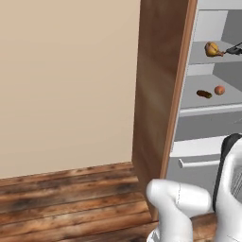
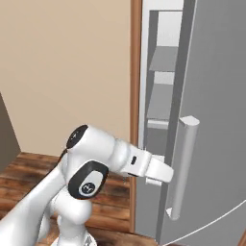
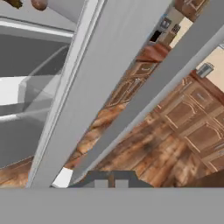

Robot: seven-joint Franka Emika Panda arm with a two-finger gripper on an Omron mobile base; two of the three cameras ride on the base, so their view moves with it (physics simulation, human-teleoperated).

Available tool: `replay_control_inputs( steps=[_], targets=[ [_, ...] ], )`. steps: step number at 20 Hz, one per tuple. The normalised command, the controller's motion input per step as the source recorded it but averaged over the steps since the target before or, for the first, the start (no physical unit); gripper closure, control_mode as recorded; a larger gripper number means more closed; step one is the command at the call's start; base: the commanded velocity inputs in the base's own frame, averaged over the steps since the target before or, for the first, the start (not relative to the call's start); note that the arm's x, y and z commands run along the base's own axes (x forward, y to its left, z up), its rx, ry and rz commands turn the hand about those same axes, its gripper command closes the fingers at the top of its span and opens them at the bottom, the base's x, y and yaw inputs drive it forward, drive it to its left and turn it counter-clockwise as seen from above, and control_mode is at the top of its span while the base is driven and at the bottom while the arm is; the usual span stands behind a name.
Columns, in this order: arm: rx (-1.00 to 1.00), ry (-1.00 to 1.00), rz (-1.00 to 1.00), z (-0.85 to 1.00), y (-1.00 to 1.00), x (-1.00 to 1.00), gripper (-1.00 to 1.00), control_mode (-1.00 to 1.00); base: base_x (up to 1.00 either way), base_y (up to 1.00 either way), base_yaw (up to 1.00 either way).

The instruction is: Gather the onion and sweet potato from the fridge and place them on a tray on the dining counter. Then gather the chicken drumstick and fish from the fridge and place them on the other tray.

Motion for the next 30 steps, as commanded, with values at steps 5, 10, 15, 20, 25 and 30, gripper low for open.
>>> replay_control_inputs(
  steps=[5, 10, 15, 20, 25, 30],
  targets=[
    [-0.24, 0.19, 0.00, 0.27, 1.00, -0.40, 1.00, -1.00, 0.00, 0.00, 0.00],
    [-0.28, 0.26, -0.01, 0.31, 0.88, -0.05, 1.00, -1.00, 0.00, 0.00, 0.00],
    [-0.31, 0.37, 0.01, 0.07, 0.36, 0.14, 1.00, -1.00, 0.00, 0.00, 0.00],
    [-0.42, 0.40, 0.08, -0.54, 0.10, 0.01, 1.00, -1.00, 0.00, 0.00, 0.00],
    [-0.15, 0.23, 0.01, -0.82, 0.00, 0.00, 1.00, -1.00, 0.00, 0.00, 0.00],
    [-0.01, 0.04, 0.00, -0.75, -0.05, 0.00, 1.00, -1.00, 0.00, 0.00, 0.00]
  ],
)
